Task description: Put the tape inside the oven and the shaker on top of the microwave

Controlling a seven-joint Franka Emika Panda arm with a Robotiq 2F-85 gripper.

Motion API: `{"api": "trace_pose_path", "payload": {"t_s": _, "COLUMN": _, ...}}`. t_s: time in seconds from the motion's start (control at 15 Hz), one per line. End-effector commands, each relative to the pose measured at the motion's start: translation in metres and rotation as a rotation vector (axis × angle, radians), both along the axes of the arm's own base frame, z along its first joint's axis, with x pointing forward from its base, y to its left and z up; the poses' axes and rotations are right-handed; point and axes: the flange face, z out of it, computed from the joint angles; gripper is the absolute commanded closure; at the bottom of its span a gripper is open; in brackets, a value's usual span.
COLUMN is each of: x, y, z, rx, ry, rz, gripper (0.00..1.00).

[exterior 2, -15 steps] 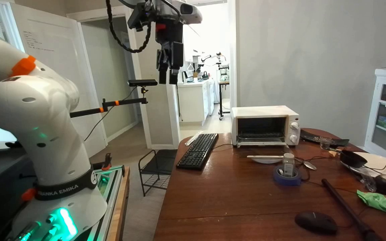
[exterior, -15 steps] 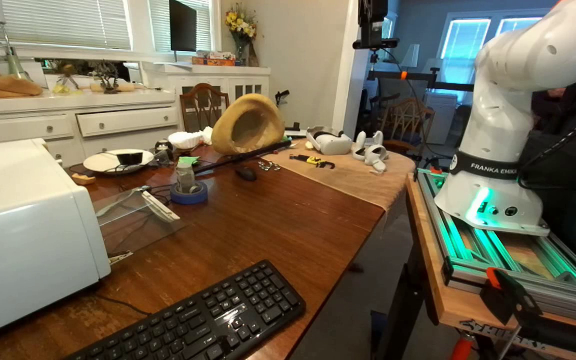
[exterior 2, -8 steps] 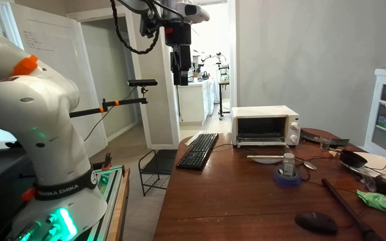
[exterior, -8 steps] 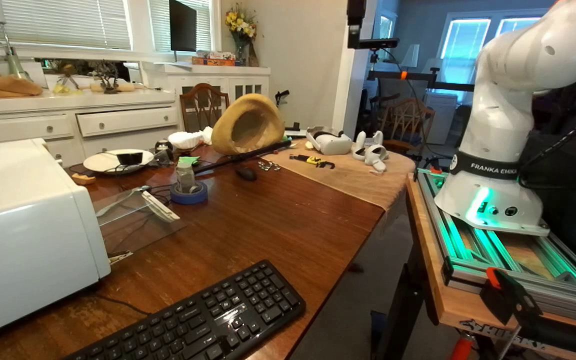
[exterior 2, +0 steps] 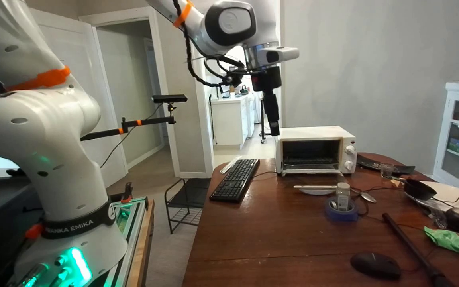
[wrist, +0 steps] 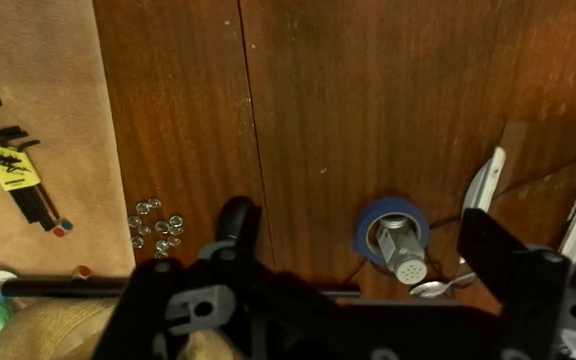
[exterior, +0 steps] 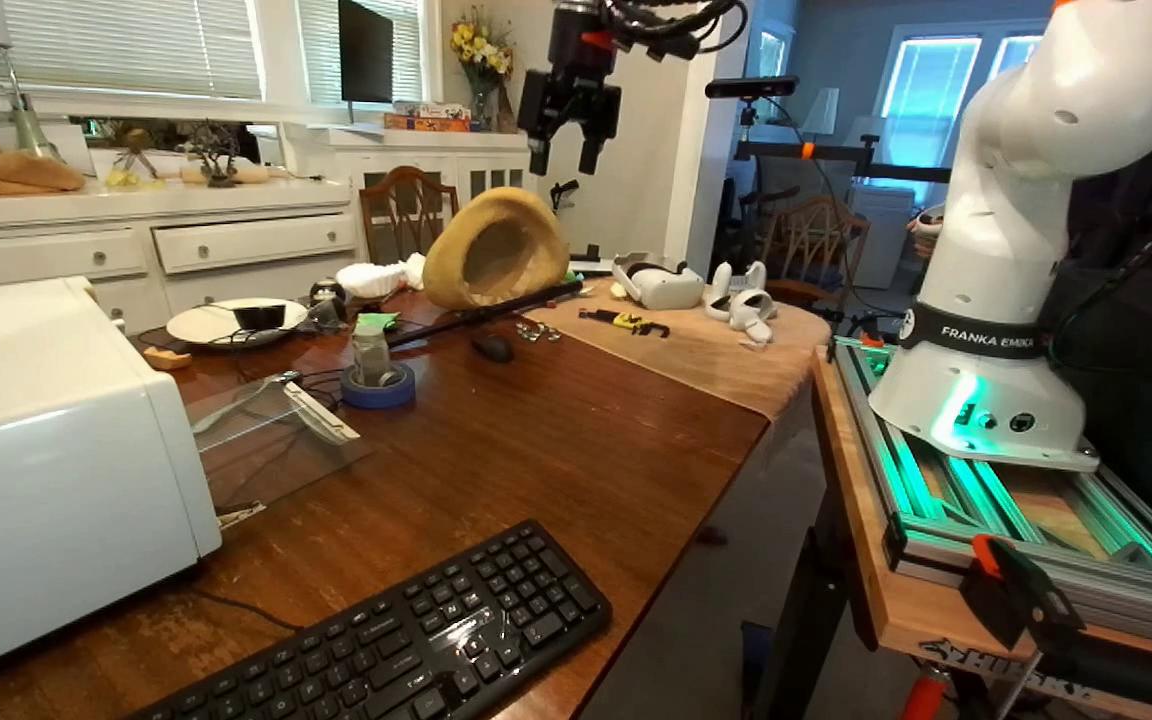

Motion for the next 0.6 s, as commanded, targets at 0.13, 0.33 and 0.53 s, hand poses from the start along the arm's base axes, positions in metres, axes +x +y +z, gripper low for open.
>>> {"api": "trace_pose_path", "payload": {"t_s": 0.13, "x": 0.095, "y": -0.035, "z": -0.077, "rx": -0.005, "ry": -0.002, "rz": -0.310, "gripper": 0.00}}
{"api": "trace_pose_path", "payload": {"t_s": 0.33, "x": 0.087, "y": -0.042, "z": -0.076, "rx": -0.011, "ry": 0.014, "rz": -0.312, "gripper": 0.00}}
{"api": "trace_pose_path", "payload": {"t_s": 0.53, "x": 0.104, "y": -0.048, "z": -0.092, "rx": -0.016, "ry": 0.025, "rz": -0.345, "gripper": 0.00}}
